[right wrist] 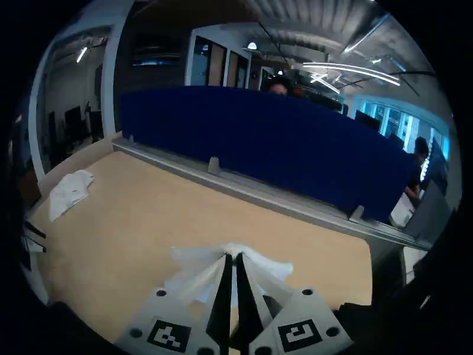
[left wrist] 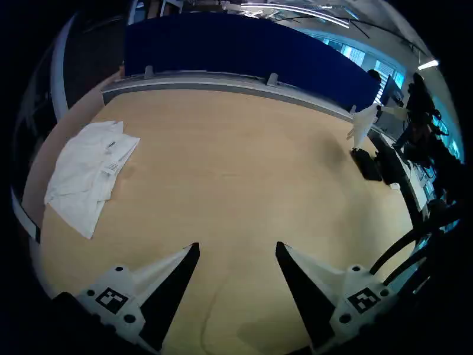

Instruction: Fold towel

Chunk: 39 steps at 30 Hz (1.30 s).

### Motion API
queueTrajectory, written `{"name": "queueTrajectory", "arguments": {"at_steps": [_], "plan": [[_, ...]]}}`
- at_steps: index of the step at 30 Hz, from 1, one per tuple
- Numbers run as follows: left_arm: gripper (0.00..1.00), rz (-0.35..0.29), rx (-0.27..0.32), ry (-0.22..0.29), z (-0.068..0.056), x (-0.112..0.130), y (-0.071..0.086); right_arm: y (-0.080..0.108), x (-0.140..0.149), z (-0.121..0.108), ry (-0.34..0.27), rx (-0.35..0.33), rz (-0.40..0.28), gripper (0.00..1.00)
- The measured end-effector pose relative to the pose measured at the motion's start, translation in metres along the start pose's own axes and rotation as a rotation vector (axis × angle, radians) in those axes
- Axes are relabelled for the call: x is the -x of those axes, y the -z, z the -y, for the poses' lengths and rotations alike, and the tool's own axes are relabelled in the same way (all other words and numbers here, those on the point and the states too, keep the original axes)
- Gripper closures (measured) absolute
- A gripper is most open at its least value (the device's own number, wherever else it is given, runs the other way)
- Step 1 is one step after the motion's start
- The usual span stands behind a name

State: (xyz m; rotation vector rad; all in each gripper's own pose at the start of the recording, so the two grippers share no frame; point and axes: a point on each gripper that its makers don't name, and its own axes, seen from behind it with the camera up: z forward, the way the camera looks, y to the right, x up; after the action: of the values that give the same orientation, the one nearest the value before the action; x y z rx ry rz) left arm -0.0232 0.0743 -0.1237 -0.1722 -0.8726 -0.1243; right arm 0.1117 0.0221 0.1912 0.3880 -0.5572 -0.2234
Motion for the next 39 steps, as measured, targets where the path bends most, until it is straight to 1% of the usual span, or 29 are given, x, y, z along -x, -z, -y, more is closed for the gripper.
{"name": "queueTrajectory", "arguments": {"at_steps": [8,14,20,26,39], "plan": [[0.04,0.005,-0.011,0.003,-0.002,-0.001,0.001,-0.022,-0.005,-0.041,-0.01,0.038,0.024,0.96],[0.04,0.009,-0.016,0.001,-0.002,0.0,0.0,-0.031,-0.002,-0.058,-0.022,0.054,0.037,0.96],[0.04,0.01,-0.021,-0.002,-0.003,-0.001,0.0,-0.037,0.005,-0.065,-0.037,0.058,0.052,0.96],[0.05,0.011,-0.021,-0.005,-0.006,-0.002,-0.002,-0.036,0.012,-0.068,-0.042,0.055,0.063,0.96],[0.04,0.015,-0.017,-0.014,-0.013,-0.001,-0.002,-0.035,0.012,-0.069,-0.045,0.054,0.058,0.96]]}}
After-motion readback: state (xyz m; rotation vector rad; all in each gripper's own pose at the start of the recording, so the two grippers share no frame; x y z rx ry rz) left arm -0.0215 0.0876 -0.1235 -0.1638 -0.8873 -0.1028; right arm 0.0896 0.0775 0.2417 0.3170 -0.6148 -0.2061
